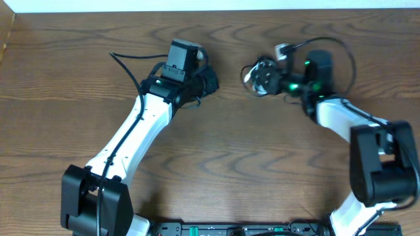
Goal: Untangle cables
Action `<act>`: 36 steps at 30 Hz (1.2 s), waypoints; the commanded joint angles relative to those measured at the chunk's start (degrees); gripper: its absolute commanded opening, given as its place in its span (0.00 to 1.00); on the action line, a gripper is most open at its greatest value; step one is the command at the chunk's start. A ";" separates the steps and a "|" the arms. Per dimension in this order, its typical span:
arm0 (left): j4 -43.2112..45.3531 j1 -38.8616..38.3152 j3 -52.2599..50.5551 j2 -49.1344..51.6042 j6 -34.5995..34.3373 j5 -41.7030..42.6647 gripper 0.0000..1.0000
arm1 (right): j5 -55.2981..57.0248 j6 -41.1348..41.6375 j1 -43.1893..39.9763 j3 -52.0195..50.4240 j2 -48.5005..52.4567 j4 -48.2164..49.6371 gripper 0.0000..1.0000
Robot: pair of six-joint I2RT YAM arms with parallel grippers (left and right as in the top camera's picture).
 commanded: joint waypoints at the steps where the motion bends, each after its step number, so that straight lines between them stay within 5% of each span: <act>1: 2.54 0.02 0.15 0.42 2.43 10.58 0.22 | -5.68 3.13 -1.99 0.39 -1.88 0.20 0.01; 7: 5.92 -0.50 -0.17 1.49 2.40 10.32 0.47 | -5.90 4.63 -1.90 0.39 -1.88 0.22 0.01; 11: 9.68 -0.55 -0.17 5.81 1.55 11.23 0.52 | -7.87 4.83 -1.97 0.39 -1.88 1.62 0.01; 20: 24.22 -0.55 -0.17 13.94 -3.43 21.64 0.52 | -10.60 5.64 -1.86 0.39 -1.88 2.54 0.01; 27: 23.96 -0.76 -0.17 14.01 -5.57 22.08 0.51 | -10.54 5.62 -1.86 0.39 -1.88 2.54 0.01; 31: 21.22 -0.94 -0.22 14.10 -5.55 19.54 0.35 | -10.56 5.79 -1.90 0.39 -1.88 2.56 0.01; 36: 15.23 -0.94 -0.35 14.16 -5.51 10.80 0.29 | -10.16 7.21 -1.90 0.39 -1.88 2.56 0.01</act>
